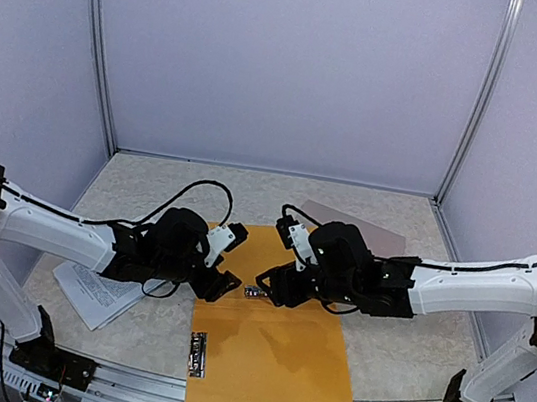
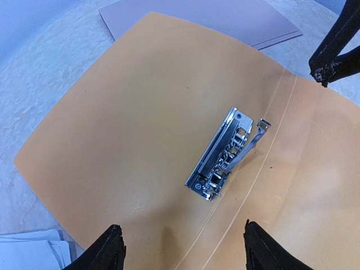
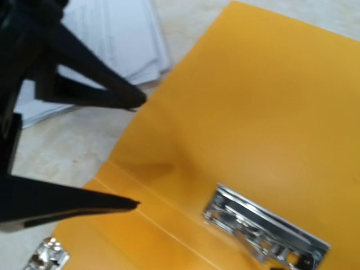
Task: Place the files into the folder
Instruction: Pick up the file from the center of the board.
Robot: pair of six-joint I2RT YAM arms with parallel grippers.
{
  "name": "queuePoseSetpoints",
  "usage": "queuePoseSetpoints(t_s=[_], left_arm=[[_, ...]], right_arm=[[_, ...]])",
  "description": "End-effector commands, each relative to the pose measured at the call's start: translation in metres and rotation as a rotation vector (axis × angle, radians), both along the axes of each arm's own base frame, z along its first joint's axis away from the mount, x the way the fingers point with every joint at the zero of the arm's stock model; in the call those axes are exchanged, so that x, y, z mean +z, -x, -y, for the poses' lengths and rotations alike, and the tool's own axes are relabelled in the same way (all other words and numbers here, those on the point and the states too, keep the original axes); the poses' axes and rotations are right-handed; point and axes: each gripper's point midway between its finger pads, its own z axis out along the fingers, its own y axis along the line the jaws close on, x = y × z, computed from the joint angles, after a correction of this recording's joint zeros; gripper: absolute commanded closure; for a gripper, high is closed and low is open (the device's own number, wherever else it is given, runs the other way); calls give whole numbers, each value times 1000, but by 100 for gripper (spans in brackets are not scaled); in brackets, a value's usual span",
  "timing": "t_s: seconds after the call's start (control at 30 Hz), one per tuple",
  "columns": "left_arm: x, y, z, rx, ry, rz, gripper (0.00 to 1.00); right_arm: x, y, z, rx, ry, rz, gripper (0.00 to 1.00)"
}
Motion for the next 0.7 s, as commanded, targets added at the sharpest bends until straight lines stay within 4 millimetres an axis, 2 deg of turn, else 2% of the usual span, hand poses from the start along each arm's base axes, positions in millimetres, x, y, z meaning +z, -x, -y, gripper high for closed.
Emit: queuePoseSetpoints(t_s=[0.0,0.23,0.43,0.67], left_arm=[[-7,-2,10,46,24,-57,31],[-5,-5,-2,109,21,-47,30],[-1,-5,-14,140,12,-25,30],[3,-7,-23,171,13,-7,30]], right_arm=[[-33,-10,32,-112,99,-47,34],[-65,-23,33,-146,136,-100,28],[-85,-28,15,-108,144,-134,27],[-84,-31,-10,-48,119,-147,33]])
